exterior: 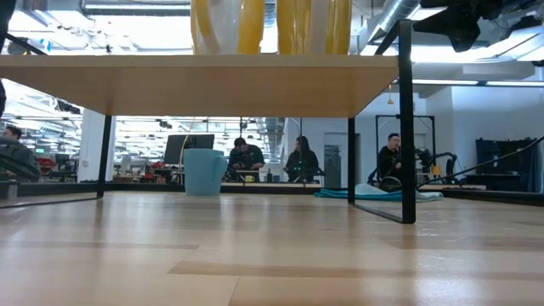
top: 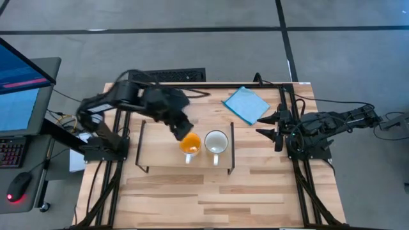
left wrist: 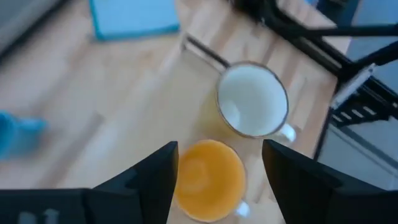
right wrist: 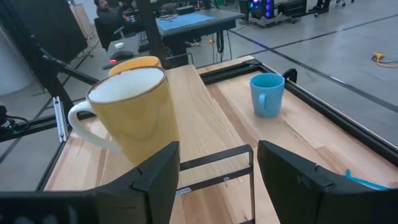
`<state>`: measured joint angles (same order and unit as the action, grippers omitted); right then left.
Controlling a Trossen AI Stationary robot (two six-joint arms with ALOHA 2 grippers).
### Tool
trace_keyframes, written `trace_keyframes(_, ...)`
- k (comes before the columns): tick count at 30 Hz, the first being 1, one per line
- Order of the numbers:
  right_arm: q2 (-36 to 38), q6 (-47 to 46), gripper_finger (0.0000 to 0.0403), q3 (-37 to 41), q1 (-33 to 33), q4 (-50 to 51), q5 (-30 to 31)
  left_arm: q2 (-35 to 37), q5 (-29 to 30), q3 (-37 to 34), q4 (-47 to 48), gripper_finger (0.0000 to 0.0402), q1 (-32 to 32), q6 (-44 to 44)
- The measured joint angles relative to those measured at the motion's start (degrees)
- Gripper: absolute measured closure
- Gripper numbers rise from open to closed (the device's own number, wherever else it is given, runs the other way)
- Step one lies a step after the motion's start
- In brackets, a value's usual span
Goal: Stack small to large cups/mugs on shelf
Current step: Put the blue mug on the shelf
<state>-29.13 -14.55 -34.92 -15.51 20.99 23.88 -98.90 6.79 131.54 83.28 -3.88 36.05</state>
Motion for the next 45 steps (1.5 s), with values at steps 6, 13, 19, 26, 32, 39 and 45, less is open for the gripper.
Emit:
trace_keyframes(6,0.01,-0.02,0.0163,0.00,0.00,-0.47,0.00,3.88,11.06,-0.30,-0.47,0.0177,-2.53,-4.14)
trace_keyframes(13,-0.02,-0.02,0.0163,0.00,0.66,-1.29,0.17,6.01,12.78,-0.35,0.02,0.0177,-0.89,-13.13)
trace_keyframes(19,-0.07,-0.02,0.0163,0.00,1.61,-1.29,0.20,11.00,11.77,-0.54,-4.54,0.0177,2.27,-22.41)
trace_keyframes(26,-0.06,0.00,0.0163,0.00,3.36,-1.27,0.20,16.86,11.48,-0.59,-9.35,0.0177,2.69,-31.16)
trace_keyframes(32,-0.10,0.00,0.0163,0.00,5.59,-1.60,0.24,19.58,11.40,-0.63,-7.87,0.0177,4.60,-35.51)
trace_keyframes(39,-0.10,0.02,0.0163,0.00,9.08,-3.30,0.27,26.23,5.60,-6.92,-11.72,0.0177,9.46,-38.65)
trace_keyframes(45,-0.10,0.02,0.0163,0.00,11.97,-3.31,0.26,33.95,2.55,-18.77,-17.43,0.0177,12.69,-39.79)
